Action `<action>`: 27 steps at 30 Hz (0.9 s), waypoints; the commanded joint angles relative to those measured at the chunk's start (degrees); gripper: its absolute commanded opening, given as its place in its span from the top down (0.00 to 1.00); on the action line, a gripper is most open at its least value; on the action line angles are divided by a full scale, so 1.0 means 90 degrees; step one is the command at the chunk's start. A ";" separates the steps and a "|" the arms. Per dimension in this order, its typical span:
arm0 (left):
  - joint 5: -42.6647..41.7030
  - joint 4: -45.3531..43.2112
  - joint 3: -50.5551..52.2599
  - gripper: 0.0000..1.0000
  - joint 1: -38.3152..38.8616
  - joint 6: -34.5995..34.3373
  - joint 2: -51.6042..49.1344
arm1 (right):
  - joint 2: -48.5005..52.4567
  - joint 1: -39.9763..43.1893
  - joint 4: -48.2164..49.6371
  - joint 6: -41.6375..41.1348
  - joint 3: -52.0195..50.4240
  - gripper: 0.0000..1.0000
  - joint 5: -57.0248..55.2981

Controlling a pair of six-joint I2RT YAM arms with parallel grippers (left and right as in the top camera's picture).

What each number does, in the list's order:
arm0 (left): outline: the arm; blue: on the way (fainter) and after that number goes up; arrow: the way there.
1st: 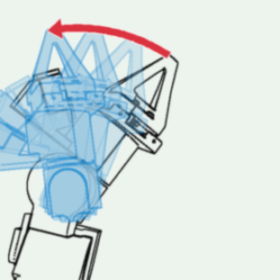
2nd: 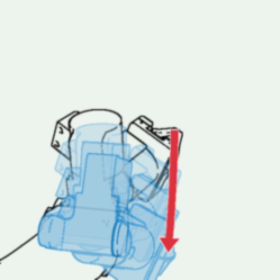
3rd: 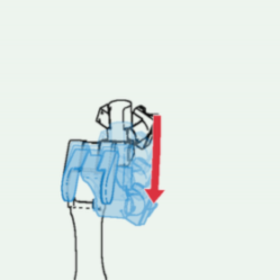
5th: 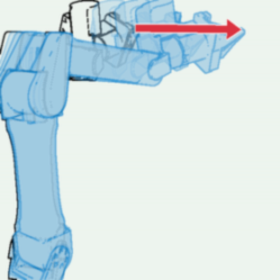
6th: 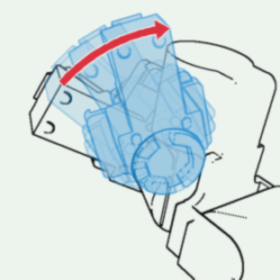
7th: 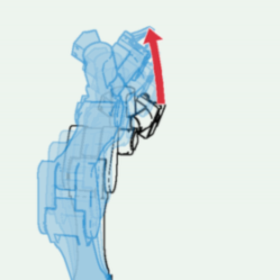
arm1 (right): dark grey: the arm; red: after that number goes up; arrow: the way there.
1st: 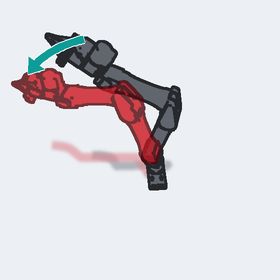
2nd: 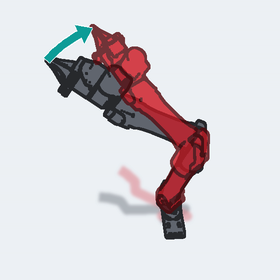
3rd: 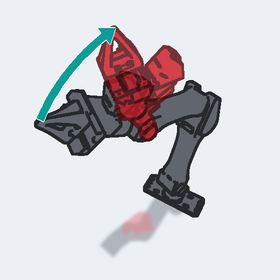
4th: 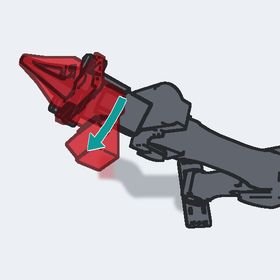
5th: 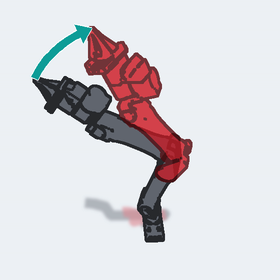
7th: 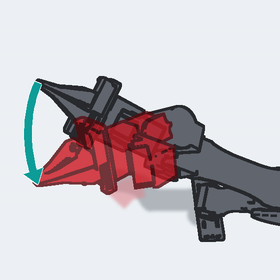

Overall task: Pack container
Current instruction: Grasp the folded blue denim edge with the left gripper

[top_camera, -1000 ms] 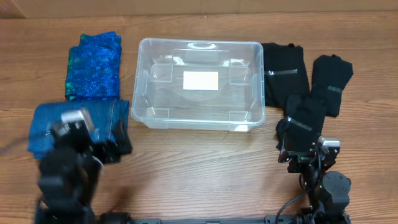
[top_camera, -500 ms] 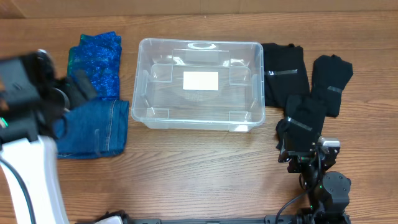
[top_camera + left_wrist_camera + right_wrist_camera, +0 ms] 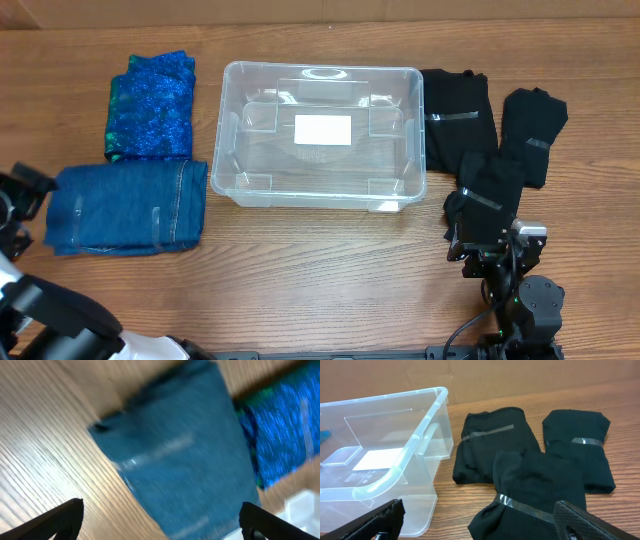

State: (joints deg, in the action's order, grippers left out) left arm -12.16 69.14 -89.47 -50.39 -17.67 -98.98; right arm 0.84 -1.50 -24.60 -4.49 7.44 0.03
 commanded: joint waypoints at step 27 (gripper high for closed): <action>-0.2448 -0.1379 0.0231 0.89 0.0010 0.1855 -0.3650 | -0.0075 0.0032 0.0012 -0.0046 -0.0032 0.00 0.0032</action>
State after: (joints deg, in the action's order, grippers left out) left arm -35.16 55.90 -89.54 -55.13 0.64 -125.69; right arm 0.84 -1.48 -24.60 -4.51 7.44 0.03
